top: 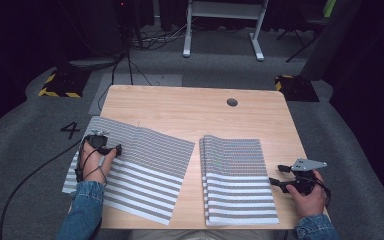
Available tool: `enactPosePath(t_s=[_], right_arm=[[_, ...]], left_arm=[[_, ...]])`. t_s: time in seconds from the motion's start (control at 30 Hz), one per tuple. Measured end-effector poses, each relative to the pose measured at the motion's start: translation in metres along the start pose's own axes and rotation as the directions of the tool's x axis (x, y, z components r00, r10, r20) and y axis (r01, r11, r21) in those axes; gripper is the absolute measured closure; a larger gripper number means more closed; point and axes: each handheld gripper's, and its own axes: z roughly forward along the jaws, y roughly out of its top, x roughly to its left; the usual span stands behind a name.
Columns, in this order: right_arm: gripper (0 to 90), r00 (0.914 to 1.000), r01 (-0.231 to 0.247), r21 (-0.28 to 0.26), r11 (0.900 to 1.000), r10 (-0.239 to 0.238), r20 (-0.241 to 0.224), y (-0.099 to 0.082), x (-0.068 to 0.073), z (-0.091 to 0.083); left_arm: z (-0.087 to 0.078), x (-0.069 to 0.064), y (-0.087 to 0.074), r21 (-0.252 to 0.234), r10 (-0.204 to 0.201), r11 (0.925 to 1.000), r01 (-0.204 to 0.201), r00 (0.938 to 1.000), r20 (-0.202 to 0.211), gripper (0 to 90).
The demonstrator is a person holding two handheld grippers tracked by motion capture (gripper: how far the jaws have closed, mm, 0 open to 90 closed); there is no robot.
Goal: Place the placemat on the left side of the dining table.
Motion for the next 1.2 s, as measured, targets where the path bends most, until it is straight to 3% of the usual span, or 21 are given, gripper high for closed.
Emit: enactPosePath(t_s=[0.1,0.43,0.47,0.53,0.67,0.8,0.97,1.07,1.17,1.2], right_arm=[[30.6,1.0000,0.000,0.000,1.0000,0.000,0.000,0.000,0.000,0.000],[30.4,1.0000,-0.001,0.000,1.0000,0.001,0.001,0.000,0.000,0.000],[30.4,1.0000,-0.001,0.001,1.0000,0.001,0.001,0.000,0.000,0.000],[30.4,1.0000,-0.001,0.001,1.0000,0.001,0.001,0.000,0.000,0.000],[30.4,1.0000,0.000,0.001,1.0000,0.000,0.001,0.000,0.000,0.000],[30.4,1.0000,-0.001,0.001,1.0000,0.001,0.001,0.000,0.000,0.000],[30.4,1.0000,0.000,0.001,1.0000,0.000,0.002,0.000,0.000,0.000],[30.3,1.0000,0.000,0.001,1.0000,0.000,0.002,0.000,0.000,0.000],[30.3,1.0000,0.000,0.001,1.0000,0.000,0.002,0.000,0.000,0.000],[30.3,1.0000,0.000,0.001,1.0000,0.000,0.002,0.000,0.000,0.000]], left_arm=[[0.001,-0.002,0.000,-0.009,0.012,0.9999,-0.012,0.9998,0.015,31.1],[0.001,-0.011,0.000,-0.041,0.065,0.9972,-0.063,0.9970,0.043,57.2],[0.001,-0.014,0.000,-0.047,0.077,0.9961,-0.075,0.9959,0.048,70.0],[0.000,-0.016,-0.001,-0.051,0.090,0.9948,-0.088,0.9948,0.047,74.4],[-0.005,-0.017,-0.002,-0.092,0.085,0.9928,-0.077,0.9926,0.086,84.3],[-0.016,-0.020,-0.001,-0.146,0.120,0.9837,-0.105,0.9884,0.094,86.6],[-0.033,-0.026,0.004,-0.229,0.177,0.9614,-0.152,0.9799,0.092,87.1],[-0.042,-0.033,0.011,-0.278,0.215,0.9432,-0.182,0.9722,0.092,87.1],[-0.050,-0.042,0.020,-0.326,0.264,0.9192,-0.221,0.9601,0.092,87.2],[-0.052,-0.047,0.024,-0.340,0.286,0.9095,-0.239,0.9533,0.096,87.2]])
